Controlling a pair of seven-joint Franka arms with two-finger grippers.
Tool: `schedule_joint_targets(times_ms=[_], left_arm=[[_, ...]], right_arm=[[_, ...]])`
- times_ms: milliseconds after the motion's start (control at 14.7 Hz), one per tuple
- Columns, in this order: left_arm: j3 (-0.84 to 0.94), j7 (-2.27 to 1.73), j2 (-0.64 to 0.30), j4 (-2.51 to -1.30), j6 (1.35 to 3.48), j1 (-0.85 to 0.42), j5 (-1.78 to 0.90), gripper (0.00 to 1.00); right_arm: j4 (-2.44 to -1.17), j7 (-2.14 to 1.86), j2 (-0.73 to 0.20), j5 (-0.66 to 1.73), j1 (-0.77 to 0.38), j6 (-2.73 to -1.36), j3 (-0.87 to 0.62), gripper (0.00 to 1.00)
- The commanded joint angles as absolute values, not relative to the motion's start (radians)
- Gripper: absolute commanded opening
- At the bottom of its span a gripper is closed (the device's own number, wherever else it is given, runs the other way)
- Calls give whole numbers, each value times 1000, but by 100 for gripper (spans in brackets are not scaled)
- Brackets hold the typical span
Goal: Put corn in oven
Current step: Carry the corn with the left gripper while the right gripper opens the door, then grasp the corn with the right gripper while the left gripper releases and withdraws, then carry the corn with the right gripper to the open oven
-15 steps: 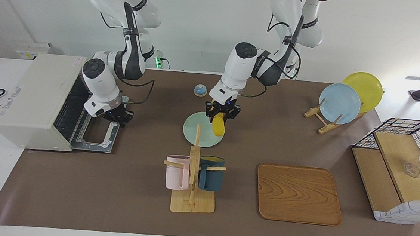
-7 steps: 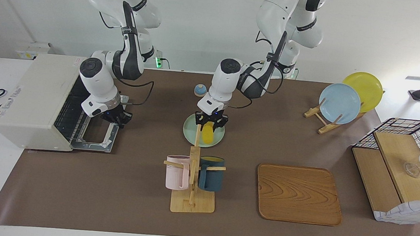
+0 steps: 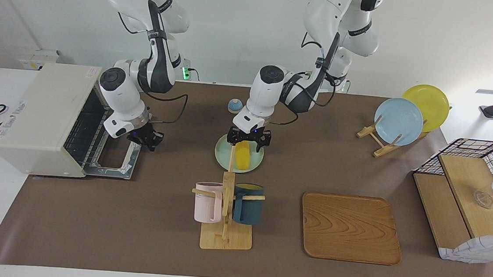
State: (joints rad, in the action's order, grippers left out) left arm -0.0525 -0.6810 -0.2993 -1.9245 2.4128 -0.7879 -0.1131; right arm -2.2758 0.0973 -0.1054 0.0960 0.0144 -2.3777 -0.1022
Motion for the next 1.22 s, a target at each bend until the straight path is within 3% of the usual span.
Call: schedule_joint_targets(times_ms=[0,136,340,408,475,679,883,1155], left_arm=[[-52,-609,-172,-1934,2269,-685,-117,100],[-54,-563,-121,-1921,2199,-602,-117,100],[-55,-453,-95,-1838,2045,-456,-115,100],[-55,-402,-94,-1807,2004,-416,-115,100],[-55,-338,-92,-1777,1962,-366,-115,100],[-55,-197,-57,-1740,1872,-256,-114,100],[-55,-140,-11,-1740,1810,-203,-46,100],[-51,-135,58,-1738,1692,-160,-15,100]], right_arm=[[-2258,281,-115,112,-101,-2414,-110,0],[-2220,383,-124,112,-178,-2418,-110,0],[-2042,630,-185,92,-337,-2360,-110,0],[-1963,690,-236,74,-395,-2321,-107,20],[-1883,765,-295,24,-460,-2288,-104,26],[-1604,1033,-486,-210,-575,-2142,-110,28],[-1607,1052,-505,-235,-621,-2158,-110,33],[-1741,1057,-479,-235,-634,-2301,-112,39]])
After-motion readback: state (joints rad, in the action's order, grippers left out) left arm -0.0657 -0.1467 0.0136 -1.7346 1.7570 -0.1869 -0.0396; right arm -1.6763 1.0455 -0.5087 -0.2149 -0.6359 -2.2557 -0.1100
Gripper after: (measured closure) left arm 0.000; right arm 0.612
